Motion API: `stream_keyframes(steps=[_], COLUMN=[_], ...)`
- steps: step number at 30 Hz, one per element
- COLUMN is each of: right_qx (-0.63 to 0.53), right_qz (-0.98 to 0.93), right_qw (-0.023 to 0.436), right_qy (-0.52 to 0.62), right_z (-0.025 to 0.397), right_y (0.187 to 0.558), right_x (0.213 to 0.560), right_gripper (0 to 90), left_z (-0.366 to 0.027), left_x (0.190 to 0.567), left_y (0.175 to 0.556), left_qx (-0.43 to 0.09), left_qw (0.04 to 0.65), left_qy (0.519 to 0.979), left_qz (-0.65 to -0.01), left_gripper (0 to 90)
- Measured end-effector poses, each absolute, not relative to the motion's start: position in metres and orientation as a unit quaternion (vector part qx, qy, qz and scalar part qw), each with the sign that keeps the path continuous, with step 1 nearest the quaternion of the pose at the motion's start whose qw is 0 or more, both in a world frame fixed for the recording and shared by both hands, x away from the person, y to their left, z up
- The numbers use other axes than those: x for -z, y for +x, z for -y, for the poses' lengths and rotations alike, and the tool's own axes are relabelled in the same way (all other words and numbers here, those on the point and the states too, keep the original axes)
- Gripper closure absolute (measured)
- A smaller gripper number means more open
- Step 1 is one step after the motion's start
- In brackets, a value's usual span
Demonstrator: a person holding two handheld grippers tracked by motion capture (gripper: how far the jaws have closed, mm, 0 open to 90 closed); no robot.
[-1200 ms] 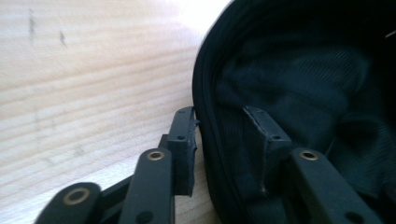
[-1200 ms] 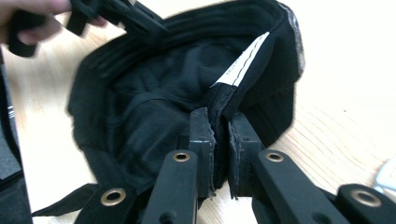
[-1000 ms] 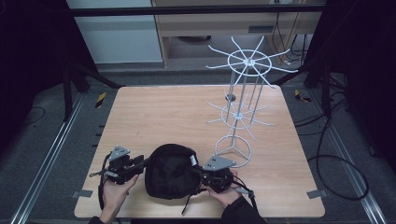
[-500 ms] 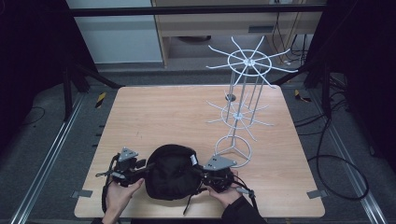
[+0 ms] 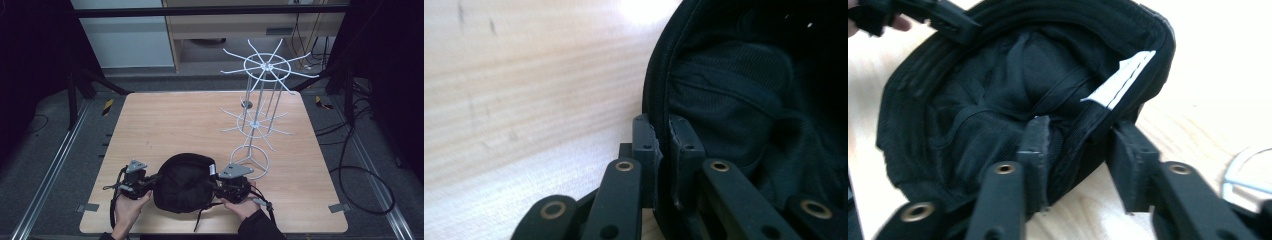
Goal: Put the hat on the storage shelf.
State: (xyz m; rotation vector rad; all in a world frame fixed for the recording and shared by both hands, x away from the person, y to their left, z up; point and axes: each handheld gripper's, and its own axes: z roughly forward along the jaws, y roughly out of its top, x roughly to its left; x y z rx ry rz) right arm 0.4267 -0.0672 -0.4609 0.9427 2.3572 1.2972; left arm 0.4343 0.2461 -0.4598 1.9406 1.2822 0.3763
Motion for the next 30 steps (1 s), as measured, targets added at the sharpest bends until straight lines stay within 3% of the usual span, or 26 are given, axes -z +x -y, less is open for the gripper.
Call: stream_keyframes(steps=[2,9,11,17,22,27,30], right_qx=[-0.457,-0.458,-0.453,-0.447,-0.476,-0.504,-0.502], right_qz=[-0.808,-0.796,-0.796,-0.793,-0.782,-0.786,-0.793], right_qw=[0.146,0.148,0.149,0.165,0.199,0.244,0.249], right_qy=[0.342,0.366,0.373,0.38,0.35,0.26,0.237], right_z=[0.069,0.071,0.071,0.076,0.077,0.063,0.059], right_y=[0.431,0.444,0.447,0.449,0.439,0.416,0.41], right_x=[0.459,0.457,0.459,0.459,0.446,0.427,0.429], right_gripper=[51.9,49.3,52.6,79.8,81.8,82.2,82.2], left_z=[-0.246,-0.243,-0.242,-0.242,-0.246,-0.249,-0.251], left_x=[0.456,0.452,0.45,0.45,0.453,0.464,0.462], left_y=[0.43,0.424,0.422,0.422,0.425,0.433,0.434], left_qx=[-0.169,-0.195,-0.202,-0.205,-0.202,-0.173,-0.171], left_qw=[0.394,0.401,0.405,0.413,0.422,0.407,0.405], left_qy=[0.759,0.764,0.765,0.76,0.749,0.748,0.746], left_qz=[-0.491,-0.466,-0.459,-0.459,-0.47,-0.495,-0.5], left_gripper=[83.8,84.0,84.0,83.8,82.6,74.0,76.9])
